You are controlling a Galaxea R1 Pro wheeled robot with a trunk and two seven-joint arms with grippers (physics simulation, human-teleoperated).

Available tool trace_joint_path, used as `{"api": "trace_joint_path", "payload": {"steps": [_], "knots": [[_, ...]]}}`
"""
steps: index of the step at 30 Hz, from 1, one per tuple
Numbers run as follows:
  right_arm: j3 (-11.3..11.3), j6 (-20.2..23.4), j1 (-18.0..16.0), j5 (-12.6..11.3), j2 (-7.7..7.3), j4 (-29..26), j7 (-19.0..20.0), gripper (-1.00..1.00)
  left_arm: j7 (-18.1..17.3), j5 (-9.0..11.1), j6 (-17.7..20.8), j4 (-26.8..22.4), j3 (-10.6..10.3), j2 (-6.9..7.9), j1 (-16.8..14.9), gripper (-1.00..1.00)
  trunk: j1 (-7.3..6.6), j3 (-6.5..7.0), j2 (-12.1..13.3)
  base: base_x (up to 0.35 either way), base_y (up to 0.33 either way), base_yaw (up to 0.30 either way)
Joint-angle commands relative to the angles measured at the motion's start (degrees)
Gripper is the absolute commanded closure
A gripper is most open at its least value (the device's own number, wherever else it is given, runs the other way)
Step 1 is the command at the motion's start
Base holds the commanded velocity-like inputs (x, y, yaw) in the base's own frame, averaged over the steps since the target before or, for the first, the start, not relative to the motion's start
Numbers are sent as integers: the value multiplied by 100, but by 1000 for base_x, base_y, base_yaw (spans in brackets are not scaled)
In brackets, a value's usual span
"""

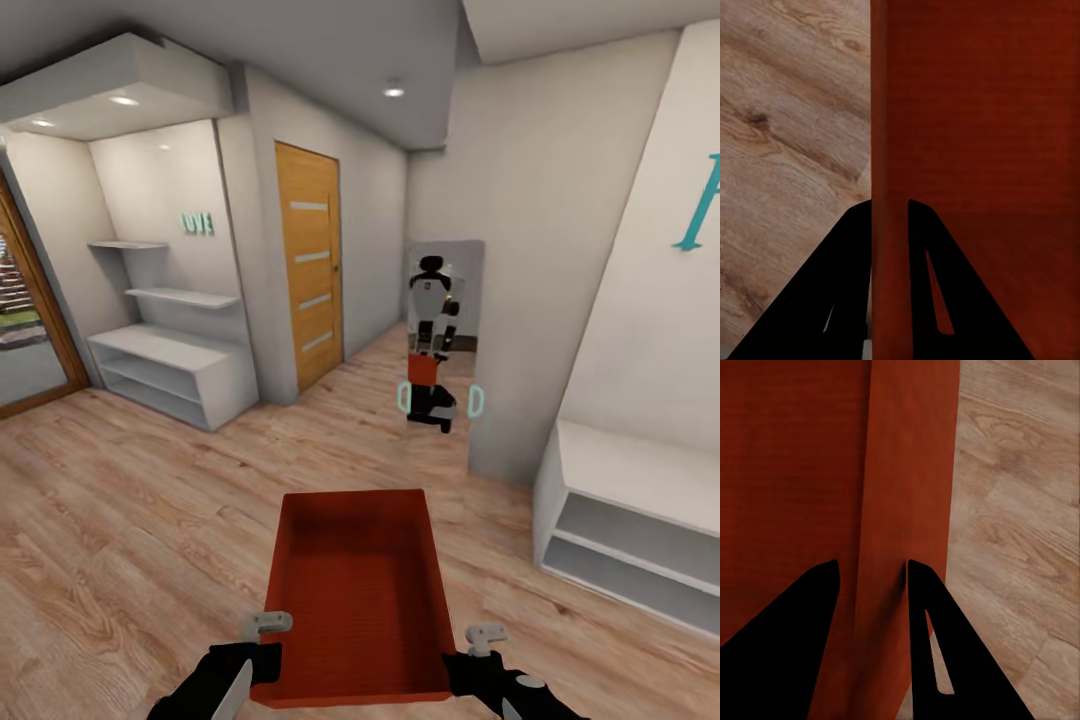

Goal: Move the two storage containers from the living room to the garage. In the garage, place one container on the floor and stack the other container on top of it (either order is fine).

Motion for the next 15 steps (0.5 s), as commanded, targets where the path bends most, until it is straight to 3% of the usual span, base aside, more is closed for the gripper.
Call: {"api": "trace_joint_path", "payload": {"steps": [1, 15], "knots": [[40, -26, 2, -60, 102, 7, 84, 100, 141, -90, -154, -23, 72, 2, -9, 100, 6, -11, -10, 328, 0, 271], [40, -22, 2, -57, 102, 7, 84, 100, 141, -90, -153, -23, 70, 2, -9, 100, 6, -10, -10, 328, 0, 282]]}}
